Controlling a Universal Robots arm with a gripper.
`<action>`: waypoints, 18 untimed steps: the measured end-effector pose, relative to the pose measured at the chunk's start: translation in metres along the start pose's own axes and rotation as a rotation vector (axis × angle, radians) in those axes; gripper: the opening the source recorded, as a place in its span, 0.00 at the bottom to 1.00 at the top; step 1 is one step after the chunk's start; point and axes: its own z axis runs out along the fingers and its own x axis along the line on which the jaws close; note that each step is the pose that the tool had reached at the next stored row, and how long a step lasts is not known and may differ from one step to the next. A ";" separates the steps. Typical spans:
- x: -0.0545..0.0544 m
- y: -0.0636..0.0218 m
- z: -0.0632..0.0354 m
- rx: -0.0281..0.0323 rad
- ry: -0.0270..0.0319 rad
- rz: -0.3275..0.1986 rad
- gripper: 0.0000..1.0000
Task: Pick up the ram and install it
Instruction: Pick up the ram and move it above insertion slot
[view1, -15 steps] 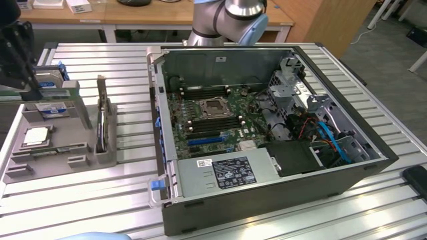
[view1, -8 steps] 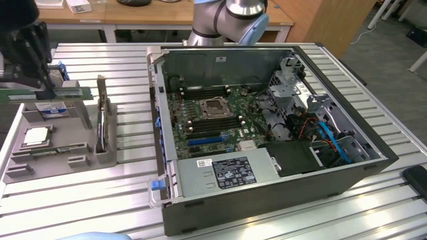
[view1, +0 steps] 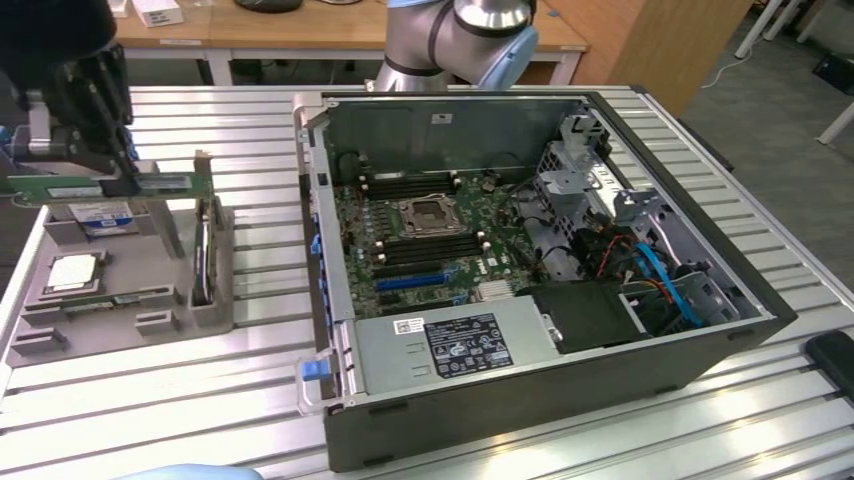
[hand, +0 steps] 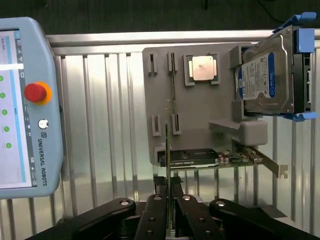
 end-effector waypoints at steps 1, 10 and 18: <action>0.000 -0.0020 0.0000 0.0000 -0.0001 0.000 0.14; -0.002 -0.0205 0.0000 0.0000 -0.0005 0.001 0.14; -0.003 -0.0371 0.0000 -0.0001 -0.0012 0.001 0.14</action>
